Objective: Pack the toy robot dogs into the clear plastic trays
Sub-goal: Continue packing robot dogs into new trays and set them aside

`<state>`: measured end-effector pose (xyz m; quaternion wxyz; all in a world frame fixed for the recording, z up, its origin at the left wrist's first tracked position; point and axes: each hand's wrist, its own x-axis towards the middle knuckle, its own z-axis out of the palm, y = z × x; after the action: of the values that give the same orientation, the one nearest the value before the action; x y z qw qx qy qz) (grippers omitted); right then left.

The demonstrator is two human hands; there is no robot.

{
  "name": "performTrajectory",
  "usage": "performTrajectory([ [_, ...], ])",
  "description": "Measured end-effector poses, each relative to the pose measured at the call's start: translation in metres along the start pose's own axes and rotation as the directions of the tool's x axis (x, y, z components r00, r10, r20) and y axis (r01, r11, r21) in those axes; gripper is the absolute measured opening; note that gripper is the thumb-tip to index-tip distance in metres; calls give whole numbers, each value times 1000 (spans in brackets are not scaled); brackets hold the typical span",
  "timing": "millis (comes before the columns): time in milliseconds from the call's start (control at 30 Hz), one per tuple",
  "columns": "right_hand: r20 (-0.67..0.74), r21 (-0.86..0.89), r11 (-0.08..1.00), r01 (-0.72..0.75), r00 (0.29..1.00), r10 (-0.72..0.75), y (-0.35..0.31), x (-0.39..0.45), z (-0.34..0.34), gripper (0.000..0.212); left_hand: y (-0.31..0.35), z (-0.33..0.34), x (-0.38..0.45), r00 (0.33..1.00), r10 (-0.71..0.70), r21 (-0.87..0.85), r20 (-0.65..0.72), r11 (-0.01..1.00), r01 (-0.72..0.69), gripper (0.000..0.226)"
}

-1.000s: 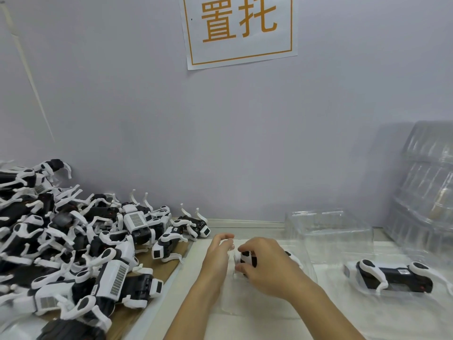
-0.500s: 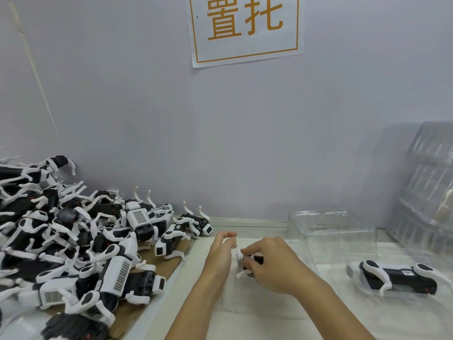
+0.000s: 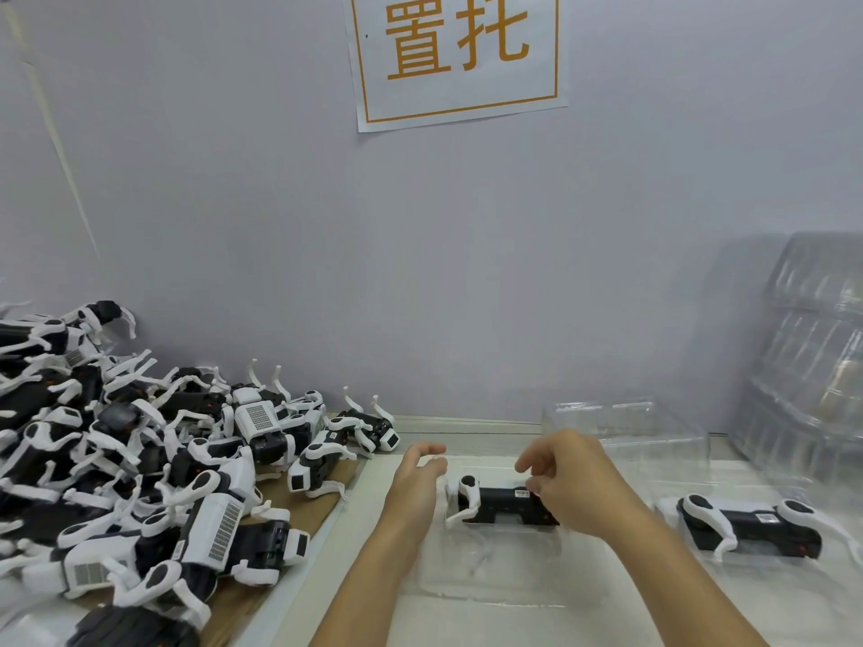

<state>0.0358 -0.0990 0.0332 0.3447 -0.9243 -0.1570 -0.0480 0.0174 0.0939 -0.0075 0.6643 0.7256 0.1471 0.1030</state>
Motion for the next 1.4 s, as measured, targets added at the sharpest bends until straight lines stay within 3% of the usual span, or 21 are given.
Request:
performTrajectory([
  [200, -16, -112, 994, 8, 1000, -10, -5, -2, 7, 31, 1, -1, -2, 1000, 3, 7, 1, 1000, -3, 21],
  [400, -27, -64, 998, -6, 1000, 4, -7, -3, 5, 33, 3, -3, -8, 996, 47, 24, 78, 999, -49, 27],
  [700, -56, 67, 998, -9, 998, 13, 0, 0, 10, 34, 7, -4, -8, 995, 46, 114, 87, 992, -56, 38],
  [900, -224, 234, 972, 40, 974, 14, 5, 4, 11, 33, 10, -6, -8, 993, 41, 231, 111, 971, -66, 40],
  [1000, -302, 233, 972, 39, 953, 34, 10, 6, 9, 32, 9, -7, -6, 991, 37, 273, 128, 959, -71, 43],
  [1267, -187, 223, 974, 30, 982, 13, 19, 6, 9, 21, 10, -13, -1, 989, 143, 232, 33, 962, -146, 34],
  [1400, -83, 227, 973, 29, 997, -10, 19, 5, 17, 21, 16, -20, -5, 975, 203, 342, 92, 913, -222, 31],
])
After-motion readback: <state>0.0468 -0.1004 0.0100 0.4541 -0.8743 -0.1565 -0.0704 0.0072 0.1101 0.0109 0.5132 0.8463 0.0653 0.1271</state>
